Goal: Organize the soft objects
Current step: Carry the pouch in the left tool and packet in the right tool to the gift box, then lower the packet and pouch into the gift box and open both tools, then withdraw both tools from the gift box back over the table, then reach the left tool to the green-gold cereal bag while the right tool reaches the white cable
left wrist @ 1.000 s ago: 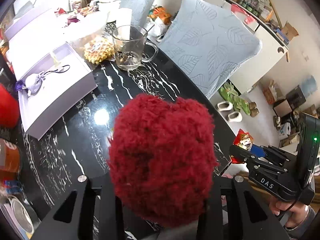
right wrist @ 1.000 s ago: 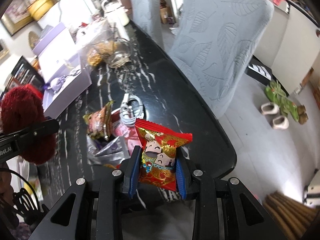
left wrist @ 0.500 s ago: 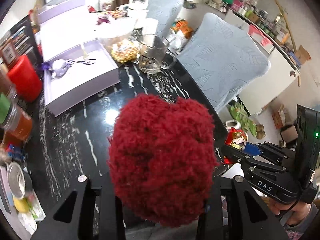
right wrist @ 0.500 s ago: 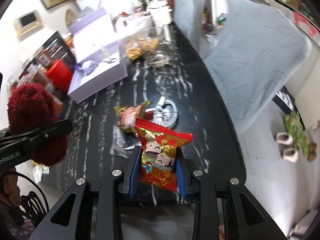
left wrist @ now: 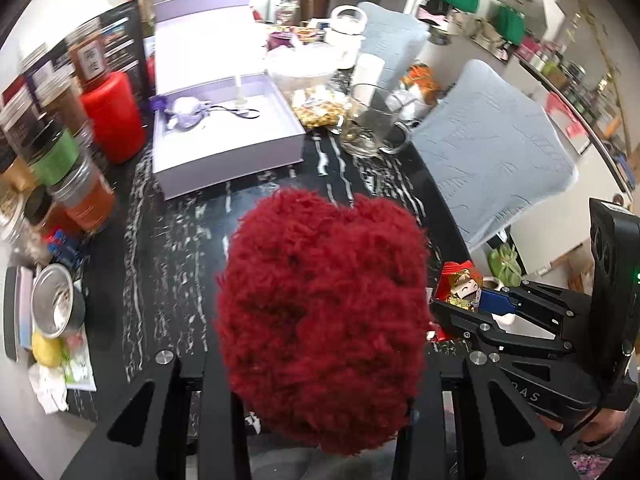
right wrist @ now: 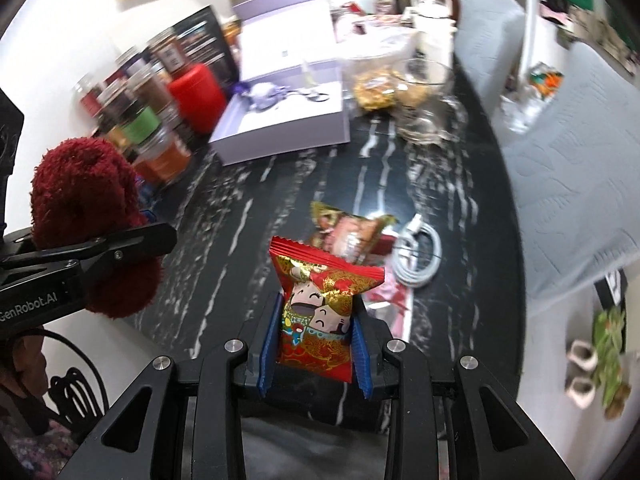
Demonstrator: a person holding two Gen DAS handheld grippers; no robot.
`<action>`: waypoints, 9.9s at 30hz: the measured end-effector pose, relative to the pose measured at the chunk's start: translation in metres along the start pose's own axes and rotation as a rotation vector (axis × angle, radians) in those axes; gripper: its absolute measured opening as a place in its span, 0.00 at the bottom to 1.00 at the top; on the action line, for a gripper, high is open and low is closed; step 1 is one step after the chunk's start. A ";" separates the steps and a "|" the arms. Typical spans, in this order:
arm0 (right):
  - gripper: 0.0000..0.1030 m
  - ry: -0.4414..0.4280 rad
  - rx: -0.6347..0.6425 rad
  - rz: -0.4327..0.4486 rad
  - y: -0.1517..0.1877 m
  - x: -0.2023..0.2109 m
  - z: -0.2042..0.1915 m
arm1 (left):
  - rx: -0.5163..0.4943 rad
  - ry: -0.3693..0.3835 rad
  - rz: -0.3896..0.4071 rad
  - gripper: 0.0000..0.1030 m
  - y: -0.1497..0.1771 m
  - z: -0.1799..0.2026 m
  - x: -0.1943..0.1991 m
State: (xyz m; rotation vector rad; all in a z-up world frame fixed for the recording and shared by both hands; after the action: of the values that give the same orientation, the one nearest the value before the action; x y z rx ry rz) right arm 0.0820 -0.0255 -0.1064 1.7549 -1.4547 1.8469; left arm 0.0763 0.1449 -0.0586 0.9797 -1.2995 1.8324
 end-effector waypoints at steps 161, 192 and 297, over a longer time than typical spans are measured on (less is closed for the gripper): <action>0.52 0.110 0.076 -0.004 -0.305 -0.174 0.042 | 0.086 -0.246 -0.034 0.90 -0.277 -0.144 -0.165; 0.68 0.181 0.112 0.307 -0.302 -0.001 0.004 | 0.036 -0.229 0.275 0.90 -0.276 -0.095 0.014; 0.79 0.162 -0.286 -0.093 0.018 -0.032 0.122 | -0.139 0.038 -0.268 0.90 -0.027 0.049 -0.162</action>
State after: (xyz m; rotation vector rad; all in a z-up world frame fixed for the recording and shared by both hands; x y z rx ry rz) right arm 0.1560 -0.1098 -0.1666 1.4770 -1.4634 1.6016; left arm 0.1878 0.0889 -0.1765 0.9873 -1.1922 1.5303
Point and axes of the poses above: each gripper's, at about its wrist camera, not at the fingertips, and x roughly against the way its jaws point, z to its right, y to its underside, the point moved 4 cm from there along -x, roughly the way its jaws point, and after that the axes turned 7 degrees about x, right-handed, at the moved point
